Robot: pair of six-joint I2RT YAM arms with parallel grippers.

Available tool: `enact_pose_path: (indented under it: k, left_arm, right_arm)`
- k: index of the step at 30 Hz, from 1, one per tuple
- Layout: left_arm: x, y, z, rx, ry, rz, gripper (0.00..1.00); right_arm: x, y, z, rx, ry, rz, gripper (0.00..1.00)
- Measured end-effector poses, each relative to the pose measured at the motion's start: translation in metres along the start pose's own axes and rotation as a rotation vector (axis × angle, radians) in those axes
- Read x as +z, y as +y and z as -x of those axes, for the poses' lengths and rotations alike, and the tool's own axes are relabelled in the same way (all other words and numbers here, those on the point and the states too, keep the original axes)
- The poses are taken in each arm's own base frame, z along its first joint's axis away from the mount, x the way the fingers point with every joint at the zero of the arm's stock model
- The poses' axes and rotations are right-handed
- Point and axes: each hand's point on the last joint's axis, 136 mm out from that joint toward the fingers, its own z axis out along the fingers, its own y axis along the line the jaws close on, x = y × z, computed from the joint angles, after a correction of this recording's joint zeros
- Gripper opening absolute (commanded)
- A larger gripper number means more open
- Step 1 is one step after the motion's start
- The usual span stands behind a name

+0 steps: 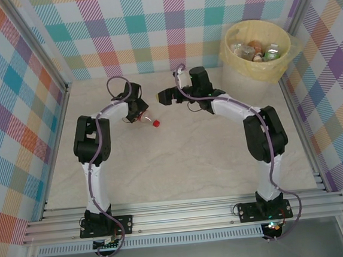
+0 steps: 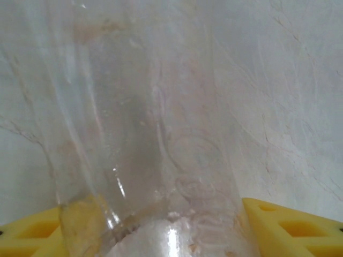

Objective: Put the plastic bottles in the bin

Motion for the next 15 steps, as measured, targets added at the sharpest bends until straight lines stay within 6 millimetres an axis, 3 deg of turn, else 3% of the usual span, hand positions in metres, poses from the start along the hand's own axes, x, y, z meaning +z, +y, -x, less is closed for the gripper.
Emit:
enact_pose_path:
  k: [4,7,10,15]
  left_arm:
    - [-0.009,-0.008,-0.015,0.055,0.033,-0.106,0.52]
    - [-0.029,-0.025,-0.026,0.118,0.051,-0.216,0.52]
    - [-0.065,-0.058,-0.034,0.224,0.036,-0.368,0.52]
    - [-0.154,-0.131,-0.061,0.469,-0.021,-0.68,0.52]
  right_arm:
    - [-0.024,-0.007,0.013,0.064,-0.04,-0.074,1.0]
    - [-0.047,-0.009,0.028,0.104,-0.076,-0.116,1.0]
    - [-0.069,-0.007,0.038,0.15,-0.093,-0.136,1.0]
    - [-0.084,0.009,0.036,0.239,-0.017,-0.114,1.0]
